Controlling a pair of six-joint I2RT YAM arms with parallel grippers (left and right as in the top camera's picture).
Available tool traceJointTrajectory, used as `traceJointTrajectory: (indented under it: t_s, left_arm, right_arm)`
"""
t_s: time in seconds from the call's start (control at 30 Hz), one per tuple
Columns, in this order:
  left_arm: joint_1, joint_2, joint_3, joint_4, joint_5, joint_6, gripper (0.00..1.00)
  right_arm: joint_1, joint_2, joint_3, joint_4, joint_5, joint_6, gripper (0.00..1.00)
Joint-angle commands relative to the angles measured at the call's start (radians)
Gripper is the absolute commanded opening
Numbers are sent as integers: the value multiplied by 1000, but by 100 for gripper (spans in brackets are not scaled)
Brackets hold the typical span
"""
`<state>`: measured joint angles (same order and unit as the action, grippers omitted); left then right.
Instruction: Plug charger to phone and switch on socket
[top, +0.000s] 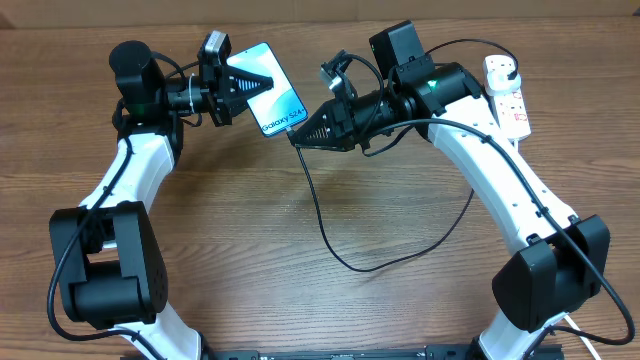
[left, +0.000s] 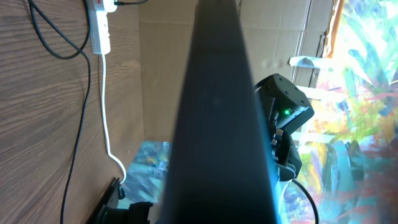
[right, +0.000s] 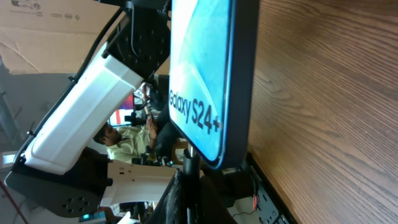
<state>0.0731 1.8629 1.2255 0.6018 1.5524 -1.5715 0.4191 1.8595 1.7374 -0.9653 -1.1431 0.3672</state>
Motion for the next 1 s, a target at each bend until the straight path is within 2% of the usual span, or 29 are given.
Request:
traceJointTrajectory:
  t_s: [0.0, 0.97]
  left_arm:
    - [-2, 2, 11, 21, 27, 4, 4]
    - [0, 2, 11, 31, 27, -41, 4]
  right_arm:
    - [-9, -28, 29, 18, -41, 5, 4]
    - [-9, -17, 29, -15, -25, 3, 4]
